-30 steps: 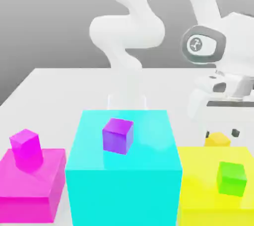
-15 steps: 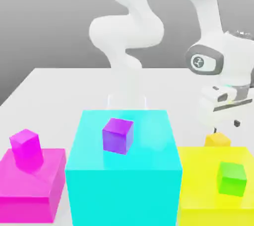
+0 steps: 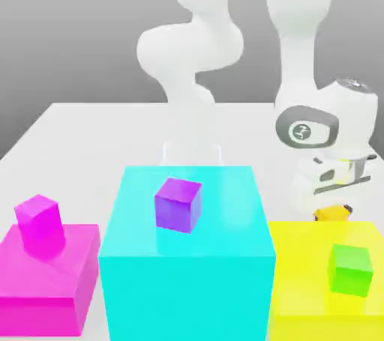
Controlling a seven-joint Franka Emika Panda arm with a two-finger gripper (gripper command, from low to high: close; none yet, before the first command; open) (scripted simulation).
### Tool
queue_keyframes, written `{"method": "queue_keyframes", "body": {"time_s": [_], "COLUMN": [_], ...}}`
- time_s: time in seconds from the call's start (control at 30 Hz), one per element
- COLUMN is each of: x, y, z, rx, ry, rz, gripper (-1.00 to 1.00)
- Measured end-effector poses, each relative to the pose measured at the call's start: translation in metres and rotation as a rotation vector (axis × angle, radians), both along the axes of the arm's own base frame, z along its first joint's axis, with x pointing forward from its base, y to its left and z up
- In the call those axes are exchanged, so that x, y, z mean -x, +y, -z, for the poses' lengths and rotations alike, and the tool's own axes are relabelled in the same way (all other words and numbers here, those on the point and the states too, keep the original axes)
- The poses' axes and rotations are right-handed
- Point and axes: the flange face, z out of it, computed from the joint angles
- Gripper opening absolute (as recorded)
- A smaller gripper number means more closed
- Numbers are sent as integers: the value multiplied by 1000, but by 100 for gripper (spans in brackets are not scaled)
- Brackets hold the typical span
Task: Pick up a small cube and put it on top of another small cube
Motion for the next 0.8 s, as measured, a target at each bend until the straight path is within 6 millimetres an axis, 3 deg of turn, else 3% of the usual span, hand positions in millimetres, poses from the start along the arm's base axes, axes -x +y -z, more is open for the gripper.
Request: {"method": "queue_keyframes", "body": {"time_s": [0.13,0.5,0.8], "x": [0,-4,0], "y": [0,10,0], "z": [1,-50,-64], "rx": [1,-32,-1], "ry": [0,-4,-3], "rz": [-1,4,-2], "gripper": [-100,-100,-100]}}
